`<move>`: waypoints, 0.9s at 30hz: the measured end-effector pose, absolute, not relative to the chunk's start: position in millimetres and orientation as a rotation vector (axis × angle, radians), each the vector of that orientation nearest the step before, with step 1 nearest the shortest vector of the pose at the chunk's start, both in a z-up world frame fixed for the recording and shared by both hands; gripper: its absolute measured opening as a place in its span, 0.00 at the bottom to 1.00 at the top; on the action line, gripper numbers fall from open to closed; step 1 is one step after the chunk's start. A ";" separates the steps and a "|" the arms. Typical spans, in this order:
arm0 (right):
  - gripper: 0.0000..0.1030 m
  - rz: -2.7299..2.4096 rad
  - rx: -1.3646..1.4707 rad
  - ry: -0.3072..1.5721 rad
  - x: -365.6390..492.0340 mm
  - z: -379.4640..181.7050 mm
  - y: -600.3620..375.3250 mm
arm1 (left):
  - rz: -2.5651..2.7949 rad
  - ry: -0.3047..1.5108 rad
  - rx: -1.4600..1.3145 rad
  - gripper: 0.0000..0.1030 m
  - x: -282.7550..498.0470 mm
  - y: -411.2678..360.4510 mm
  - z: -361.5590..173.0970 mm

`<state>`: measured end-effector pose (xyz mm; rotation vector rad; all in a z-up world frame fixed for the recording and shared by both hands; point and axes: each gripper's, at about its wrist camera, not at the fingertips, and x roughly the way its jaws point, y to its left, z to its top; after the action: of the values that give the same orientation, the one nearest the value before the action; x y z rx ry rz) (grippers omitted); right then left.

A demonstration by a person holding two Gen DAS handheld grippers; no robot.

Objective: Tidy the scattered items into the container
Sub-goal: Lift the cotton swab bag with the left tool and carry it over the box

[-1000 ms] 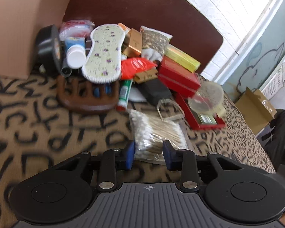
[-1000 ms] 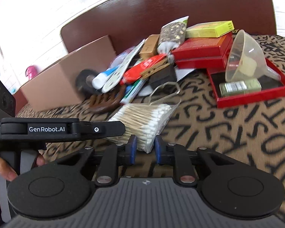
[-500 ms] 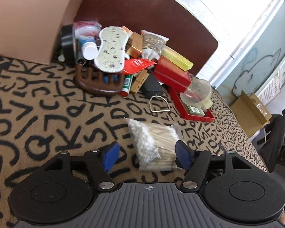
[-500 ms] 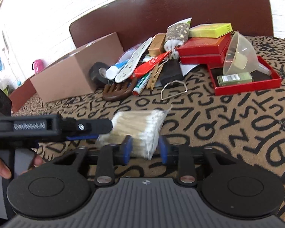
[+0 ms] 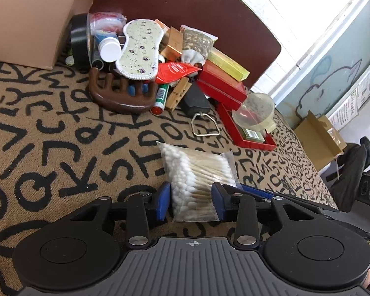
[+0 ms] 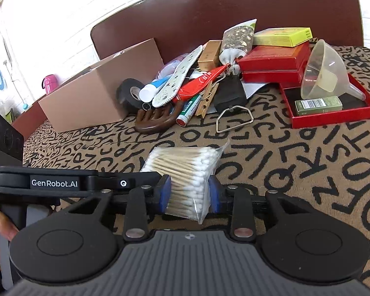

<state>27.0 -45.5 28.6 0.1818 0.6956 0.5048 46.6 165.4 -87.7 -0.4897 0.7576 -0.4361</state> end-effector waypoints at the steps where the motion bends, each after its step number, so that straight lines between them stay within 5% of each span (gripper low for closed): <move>1: 0.37 0.506 0.185 0.698 27.3 28.9 -45.6 | -0.441 0.757 -0.502 0.52 46.6 166.9 -88.5; 8: 0.36 0.497 0.180 0.707 29.4 27.3 -43.6 | -0.448 0.749 -0.523 0.54 47.7 168.6 -91.1; 16: 0.24 0.500 0.162 0.698 21.3 33.7 -35.2 | -0.420 0.747 -0.484 0.40 39.3 173.1 -83.8; 27: 0.23 0.622 0.092 0.547 17.2 93.2 16.7 | -0.359 0.560 -0.500 0.39 15.1 230.7 -23.4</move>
<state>17.2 16.7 93.2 0.0918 0.5470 0.6222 15.1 230.7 -23.4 -0.5000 0.5601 -0.3594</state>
